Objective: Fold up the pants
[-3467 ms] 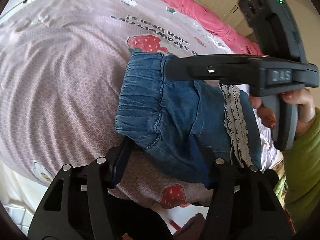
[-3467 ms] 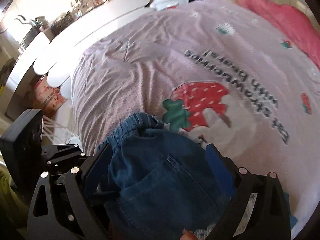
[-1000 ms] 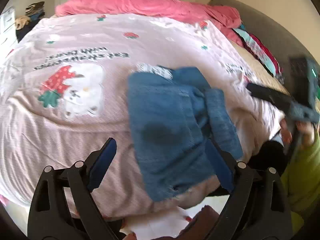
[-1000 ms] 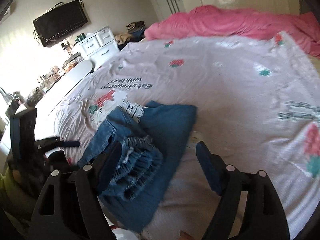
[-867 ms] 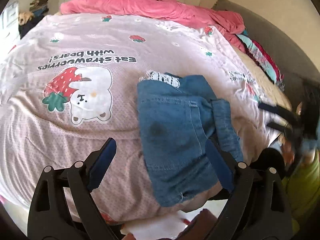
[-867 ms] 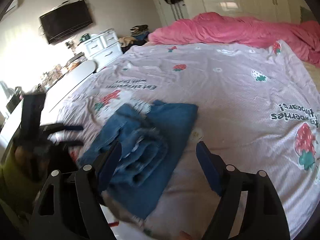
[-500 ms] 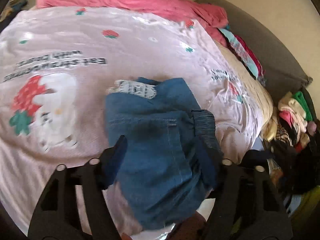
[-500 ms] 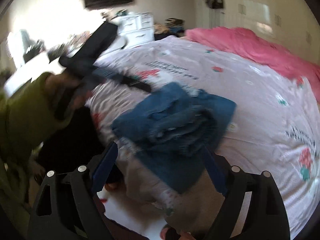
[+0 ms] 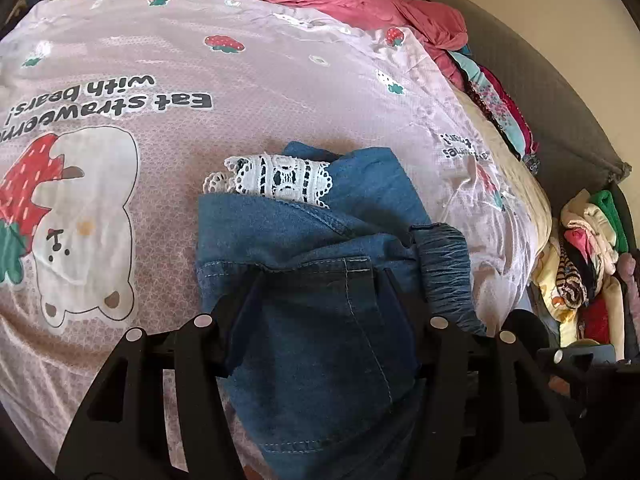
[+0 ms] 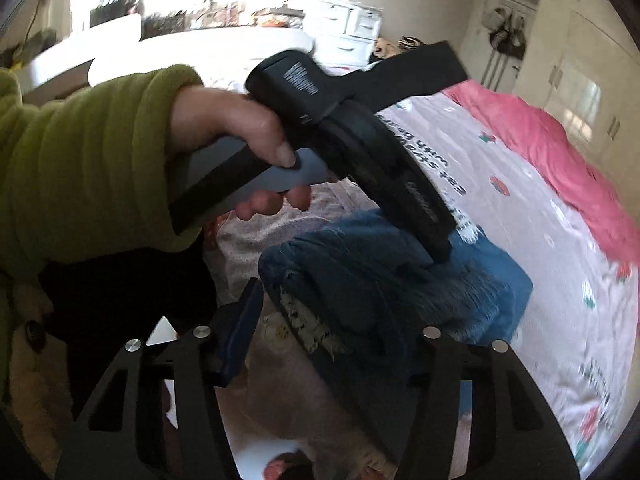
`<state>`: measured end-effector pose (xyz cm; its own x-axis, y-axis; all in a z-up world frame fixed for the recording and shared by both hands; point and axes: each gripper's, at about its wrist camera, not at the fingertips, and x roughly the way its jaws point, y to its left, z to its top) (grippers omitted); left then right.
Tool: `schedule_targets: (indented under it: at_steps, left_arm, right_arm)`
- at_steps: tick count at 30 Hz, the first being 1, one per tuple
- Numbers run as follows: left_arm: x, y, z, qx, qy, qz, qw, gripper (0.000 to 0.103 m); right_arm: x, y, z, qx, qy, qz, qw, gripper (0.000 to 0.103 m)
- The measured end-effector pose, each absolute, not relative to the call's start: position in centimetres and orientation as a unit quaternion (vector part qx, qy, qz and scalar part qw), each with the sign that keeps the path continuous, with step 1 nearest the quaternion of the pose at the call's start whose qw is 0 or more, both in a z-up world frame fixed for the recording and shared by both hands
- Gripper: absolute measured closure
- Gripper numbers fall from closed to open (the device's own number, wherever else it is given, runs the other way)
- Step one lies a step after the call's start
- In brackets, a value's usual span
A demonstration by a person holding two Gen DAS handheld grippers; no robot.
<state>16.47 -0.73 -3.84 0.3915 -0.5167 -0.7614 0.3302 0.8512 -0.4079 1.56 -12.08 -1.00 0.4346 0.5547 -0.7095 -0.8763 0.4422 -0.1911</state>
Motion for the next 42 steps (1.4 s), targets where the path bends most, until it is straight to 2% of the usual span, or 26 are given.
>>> schedule_targets:
  at_steps: [5,6,7,9,12,20,27,29,31,41,42]
  left_arm:
    - [16.5,-0.7,-3.9,-0.101,0.486,-0.256,0.829,0.053]
    - [16.5,-0.5,-3.9,-0.103,0.487,-0.257,0.829,0.053]
    - [16.5,-0.5,-4.0,-0.103,0.487,-0.257,0.829,0.053]
    - [16.5,-0.5,-4.0,-0.106,0.486,-0.258,0.828,0.052]
    - [16.4,-0.4,-4.0,-0.11,0.486,-0.261,0.827,0.052]
    - [16.3,-0.7,-3.9,-0.102,0.483,-0.256,0.831,0.051]
    - [15.6,-1.3,-3.3,-0.085,0.473,-0.248,0.841,0.046]
    - [15.4,-1.4,-3.0,-0.082,0.472,-0.246,0.843,0.044]
    - [15.1,-1.5,-2.9,-0.08,0.47,-0.244,0.844,0.043]
    - [13.9,-1.6,-1.6,-0.073,0.458,-0.239,0.853,0.039]
    - [13.8,-1.6,-1.5,-0.071,0.457,-0.237,0.855,0.038]
  right_arm:
    - [2.1,-10.1,-2.1,-0.323,0.271,0.443,0.792,0.059]
    - [2.3,-9.9,-2.4,-0.328,0.268,0.441,0.791,0.065]
    - [2.4,-9.7,-2.7,-0.333,0.264,0.443,0.789,0.078]
    - [2.5,-9.6,-3.1,-0.323,0.262,0.463,0.782,0.093]
    - [1.7,-10.5,-3.1,-0.322,0.267,0.484,0.769,0.099]
    - [3.2,-13.6,-4.8,-0.275,0.309,0.486,0.77,0.098]
    - [2.6,-13.7,-5.2,-0.253,0.323,0.49,0.769,0.09]
    - [2.4,-13.6,-5.1,-0.247,0.326,0.491,0.769,0.086]
    - [2.2,-13.8,-4.7,-0.239,0.326,0.496,0.768,0.077]
    - [0.2,-15.0,-2.7,-0.192,0.324,0.511,0.773,0.061]
    - [0.0,-15.1,-2.4,-0.19,0.322,0.51,0.775,0.057]
